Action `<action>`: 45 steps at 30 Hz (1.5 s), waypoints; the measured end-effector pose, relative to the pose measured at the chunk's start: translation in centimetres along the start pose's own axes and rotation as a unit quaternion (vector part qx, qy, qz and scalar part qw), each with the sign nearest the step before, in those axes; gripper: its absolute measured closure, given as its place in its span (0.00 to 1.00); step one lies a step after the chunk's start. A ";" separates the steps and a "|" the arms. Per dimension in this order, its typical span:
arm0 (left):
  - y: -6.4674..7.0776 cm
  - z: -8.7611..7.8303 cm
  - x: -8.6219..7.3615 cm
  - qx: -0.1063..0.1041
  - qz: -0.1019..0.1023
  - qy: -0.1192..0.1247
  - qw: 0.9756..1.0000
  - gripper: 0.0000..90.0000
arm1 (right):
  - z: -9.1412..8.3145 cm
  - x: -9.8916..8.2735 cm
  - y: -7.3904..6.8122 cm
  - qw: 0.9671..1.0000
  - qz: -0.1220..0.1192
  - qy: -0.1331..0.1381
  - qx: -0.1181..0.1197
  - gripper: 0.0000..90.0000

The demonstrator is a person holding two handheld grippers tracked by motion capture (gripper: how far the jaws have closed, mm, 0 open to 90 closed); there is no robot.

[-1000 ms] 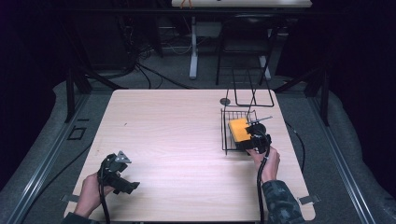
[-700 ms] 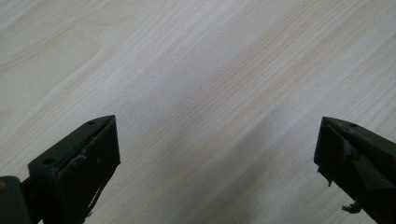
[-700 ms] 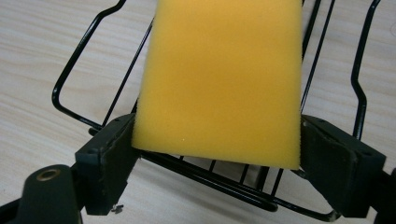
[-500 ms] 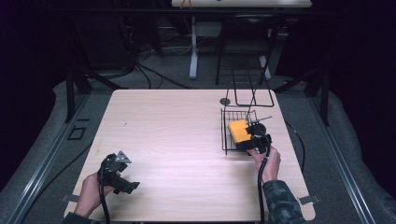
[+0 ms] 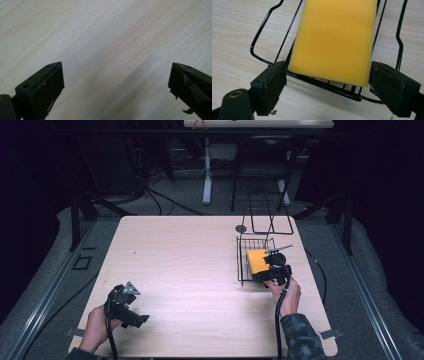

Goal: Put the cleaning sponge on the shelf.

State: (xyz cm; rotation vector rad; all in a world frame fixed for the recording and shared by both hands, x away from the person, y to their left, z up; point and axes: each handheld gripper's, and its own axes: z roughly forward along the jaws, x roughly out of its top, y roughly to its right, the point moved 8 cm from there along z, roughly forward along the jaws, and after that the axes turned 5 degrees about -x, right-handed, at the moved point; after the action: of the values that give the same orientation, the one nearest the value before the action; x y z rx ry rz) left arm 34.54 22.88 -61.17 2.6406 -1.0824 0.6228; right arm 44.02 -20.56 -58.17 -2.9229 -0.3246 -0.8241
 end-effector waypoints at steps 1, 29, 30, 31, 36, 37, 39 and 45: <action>0.0 0.0 0.0 -0.001 0.000 0.002 1.000 0.00 | -0.1 0.0 0.0 1.000 -0.001 0.003 0.001 0.15; 0.0 0.0 -0.1 0.001 0.002 -0.003 1.000 0.00 | -9.0 -3.0 -1.6 0.993 -0.089 0.072 0.023 0.01; 0.1 0.0 0.0 0.001 0.003 -0.002 1.000 0.00 | -9.1 -3.5 -1.7 0.993 -0.092 0.068 0.025 0.00; 0.1 0.0 -0.1 0.000 0.003 -0.003 1.000 0.00 | -9.2 -3.8 -1.7 0.993 -0.095 0.065 0.026 0.00; 0.1 0.0 -0.1 0.000 0.004 -0.003 1.000 0.01 | -9.4 -5.4 -1.4 0.993 -0.097 0.058 0.020 0.00; 0.1 0.0 -0.1 0.000 0.004 -0.004 1.000 0.01 | -9.5 -5.8 -1.3 0.993 -0.098 0.057 0.020 0.00; 0.1 0.0 -0.1 0.000 0.004 -0.005 1.000 0.01 | -9.5 -6.6 -1.1 0.994 -0.100 0.053 0.016 0.00; 0.2 0.1 -0.1 -0.002 0.004 -0.006 1.000 0.01 | -9.1 -8.7 -0.8 0.995 -0.093 0.037 0.019 0.00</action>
State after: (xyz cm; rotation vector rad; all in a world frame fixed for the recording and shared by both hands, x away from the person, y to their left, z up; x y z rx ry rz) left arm 34.39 22.78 -61.29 2.6413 -1.0976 0.6077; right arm 32.00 -22.60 -54.98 -2.8497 -0.6070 -0.9345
